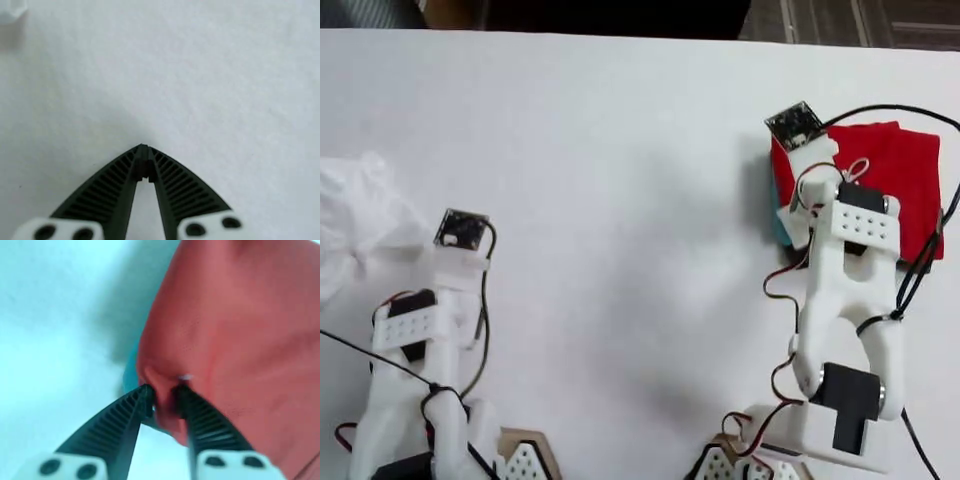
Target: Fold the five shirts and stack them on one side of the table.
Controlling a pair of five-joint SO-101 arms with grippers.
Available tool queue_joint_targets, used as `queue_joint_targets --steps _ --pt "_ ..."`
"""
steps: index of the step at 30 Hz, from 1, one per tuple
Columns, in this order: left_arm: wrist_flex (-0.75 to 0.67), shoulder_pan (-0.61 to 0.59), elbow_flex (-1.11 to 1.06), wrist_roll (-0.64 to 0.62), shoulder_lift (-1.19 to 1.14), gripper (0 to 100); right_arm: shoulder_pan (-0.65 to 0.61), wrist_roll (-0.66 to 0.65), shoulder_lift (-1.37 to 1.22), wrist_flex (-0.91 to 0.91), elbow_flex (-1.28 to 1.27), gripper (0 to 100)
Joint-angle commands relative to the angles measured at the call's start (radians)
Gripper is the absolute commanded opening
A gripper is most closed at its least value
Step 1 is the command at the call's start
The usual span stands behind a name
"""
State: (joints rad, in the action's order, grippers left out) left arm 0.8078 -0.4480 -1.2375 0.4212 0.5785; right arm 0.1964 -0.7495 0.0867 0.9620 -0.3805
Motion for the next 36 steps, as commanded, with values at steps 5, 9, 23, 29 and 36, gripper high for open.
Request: queue_joint_targets --steps 5,9,23,29,36 --pt "-0.017 -0.006 0.002 -0.008 0.028 3 0.082 0.155 0.068 -0.041 0.250 23.1" --pt "-0.017 -0.006 0.002 -0.008 0.028 3 0.081 0.204 0.061 -0.039 0.319 22.5" --pt "-0.017 -0.006 0.002 -0.008 0.028 3 0.231 0.210 -0.460 -0.222 0.586 3.9" --pt "-0.017 -0.006 0.002 -0.008 0.028 3 0.234 0.210 -0.742 -0.036 0.941 8.2" --pt "-0.017 -0.006 0.002 -0.008 0.028 3 0.199 0.212 -0.990 0.101 1.252 11.1"
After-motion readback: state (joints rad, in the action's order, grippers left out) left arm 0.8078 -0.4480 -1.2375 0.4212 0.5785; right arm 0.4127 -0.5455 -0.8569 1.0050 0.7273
